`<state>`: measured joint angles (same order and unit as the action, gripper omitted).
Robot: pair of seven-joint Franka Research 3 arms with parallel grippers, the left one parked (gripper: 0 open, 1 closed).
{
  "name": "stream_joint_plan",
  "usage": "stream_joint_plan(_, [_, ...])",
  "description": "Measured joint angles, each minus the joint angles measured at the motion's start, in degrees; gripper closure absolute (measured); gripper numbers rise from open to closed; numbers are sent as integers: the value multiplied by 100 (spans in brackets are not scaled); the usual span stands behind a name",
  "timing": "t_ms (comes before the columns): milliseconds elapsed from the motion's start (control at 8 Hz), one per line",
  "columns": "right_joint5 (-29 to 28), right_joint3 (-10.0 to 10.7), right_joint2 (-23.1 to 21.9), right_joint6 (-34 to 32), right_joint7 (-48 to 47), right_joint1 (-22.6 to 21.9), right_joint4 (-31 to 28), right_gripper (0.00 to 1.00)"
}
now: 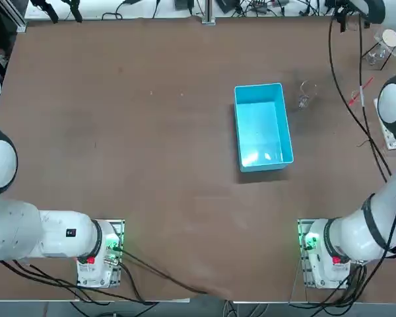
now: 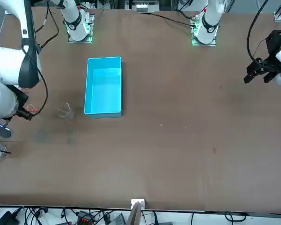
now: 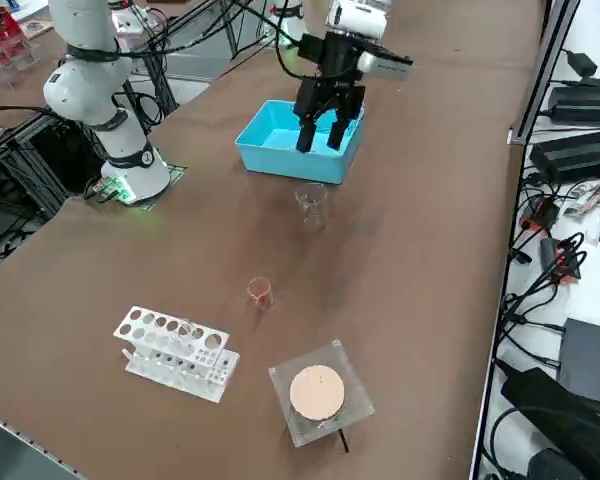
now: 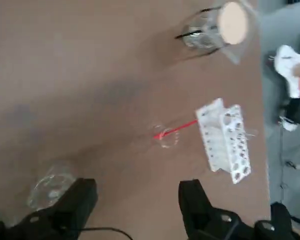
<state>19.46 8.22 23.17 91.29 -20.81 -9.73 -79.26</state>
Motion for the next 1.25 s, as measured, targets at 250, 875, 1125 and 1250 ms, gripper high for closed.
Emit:
stream_joint_plan(250, [-699,64,-168,-33,913,38,180,0])
stream_joint_plan(875, [-2138,-478,-907,-64,1483,919,193,0])
stream_joint_plan(1125, [-2117,-708,-1389,-128,1723,1041,-156,0])
stream_joint_plan(1250, [-2056,-756,-1682,-116,2024,1041,-483,0])
